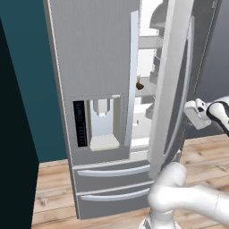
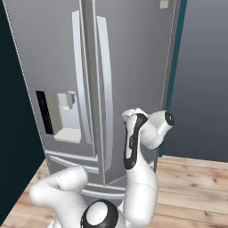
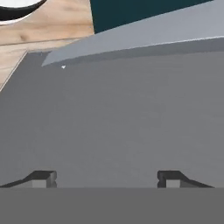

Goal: Place the tupperware on the second highest shelf of the fridge. Make space for the tupperware among the existing items by rearranging them on the shelves if needed. Close the fridge door when finished.

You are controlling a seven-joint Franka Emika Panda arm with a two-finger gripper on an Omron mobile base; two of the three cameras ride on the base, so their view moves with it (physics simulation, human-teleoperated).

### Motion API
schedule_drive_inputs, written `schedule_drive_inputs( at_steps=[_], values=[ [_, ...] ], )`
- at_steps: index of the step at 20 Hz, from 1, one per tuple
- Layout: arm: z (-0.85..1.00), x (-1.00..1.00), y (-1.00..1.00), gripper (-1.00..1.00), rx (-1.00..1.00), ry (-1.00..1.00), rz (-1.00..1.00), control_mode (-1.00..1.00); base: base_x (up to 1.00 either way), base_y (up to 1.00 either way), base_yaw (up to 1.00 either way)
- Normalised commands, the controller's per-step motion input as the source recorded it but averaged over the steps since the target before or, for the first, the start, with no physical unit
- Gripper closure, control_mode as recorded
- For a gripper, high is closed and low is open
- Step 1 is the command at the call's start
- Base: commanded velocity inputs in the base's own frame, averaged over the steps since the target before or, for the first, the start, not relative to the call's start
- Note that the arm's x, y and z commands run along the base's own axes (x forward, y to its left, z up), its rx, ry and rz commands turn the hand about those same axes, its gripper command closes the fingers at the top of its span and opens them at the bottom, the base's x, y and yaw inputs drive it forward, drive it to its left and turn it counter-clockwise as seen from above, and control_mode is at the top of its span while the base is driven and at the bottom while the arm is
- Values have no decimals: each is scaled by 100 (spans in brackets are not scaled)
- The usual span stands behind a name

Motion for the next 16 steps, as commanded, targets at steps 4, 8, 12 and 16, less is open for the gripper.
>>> schedule_drive_inputs(
  at_steps=[4,8,12,16],
  values=[
    [14,89,62,-100,-1,-3,-24,-100,0,0,0],
    [13,100,47,-100,0,1,-27,-100,0,0,0],
    [21,96,48,-100,-7,8,-32,-100,0,0,0],
    [26,85,49,-100,-10,11,-36,-100,0,0,0]
  ],
)
